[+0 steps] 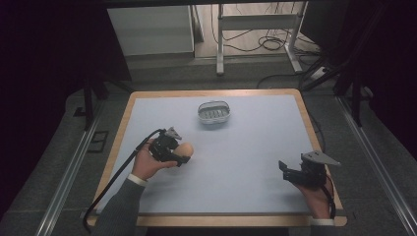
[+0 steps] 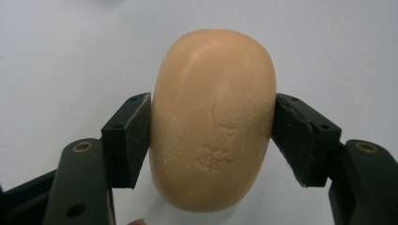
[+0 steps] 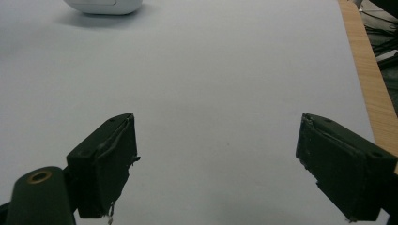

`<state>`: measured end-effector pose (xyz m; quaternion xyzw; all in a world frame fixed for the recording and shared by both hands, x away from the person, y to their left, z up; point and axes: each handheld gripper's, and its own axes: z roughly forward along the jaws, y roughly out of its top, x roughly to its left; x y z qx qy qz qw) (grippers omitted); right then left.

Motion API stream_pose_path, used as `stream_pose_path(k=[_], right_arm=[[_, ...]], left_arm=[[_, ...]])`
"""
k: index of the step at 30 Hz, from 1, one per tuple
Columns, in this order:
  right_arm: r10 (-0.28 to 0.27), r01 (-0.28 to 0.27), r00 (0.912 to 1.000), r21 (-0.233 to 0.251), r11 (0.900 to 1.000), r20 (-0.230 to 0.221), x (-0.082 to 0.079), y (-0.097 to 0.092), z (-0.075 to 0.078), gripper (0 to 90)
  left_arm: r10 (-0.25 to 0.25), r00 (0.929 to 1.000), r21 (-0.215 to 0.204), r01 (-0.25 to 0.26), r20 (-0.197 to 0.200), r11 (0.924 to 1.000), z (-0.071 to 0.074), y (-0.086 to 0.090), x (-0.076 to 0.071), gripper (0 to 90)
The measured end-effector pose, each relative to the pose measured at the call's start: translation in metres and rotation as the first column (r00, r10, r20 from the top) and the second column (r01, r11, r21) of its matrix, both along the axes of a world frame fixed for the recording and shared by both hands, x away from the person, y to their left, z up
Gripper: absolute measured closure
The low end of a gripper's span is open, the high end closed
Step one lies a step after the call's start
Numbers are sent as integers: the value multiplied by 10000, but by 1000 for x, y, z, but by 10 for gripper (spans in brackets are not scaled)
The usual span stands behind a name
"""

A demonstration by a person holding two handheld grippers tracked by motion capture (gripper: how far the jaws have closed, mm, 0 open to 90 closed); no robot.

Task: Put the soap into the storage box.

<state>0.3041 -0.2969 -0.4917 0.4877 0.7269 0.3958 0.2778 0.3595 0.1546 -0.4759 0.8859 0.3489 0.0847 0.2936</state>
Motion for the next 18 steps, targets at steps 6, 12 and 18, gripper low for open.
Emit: stream_pose_path(k=[6,12,18], right_arm=[[-57,57,10000,33,10000,12,0,-1,0,128],[-56,56,10000,10,10000,2,0,-1,0,128],[-63,63,10000,7,10000,-26,0,-2,-1,128]], left_arm=[[-56,10000,28,57,-41,10000,0,-4,4,320],[-61,10000,27,61,-7,10000,5,-6,9,320],[140,9999,71,-140,-9,9999,8,-7,25,320]])
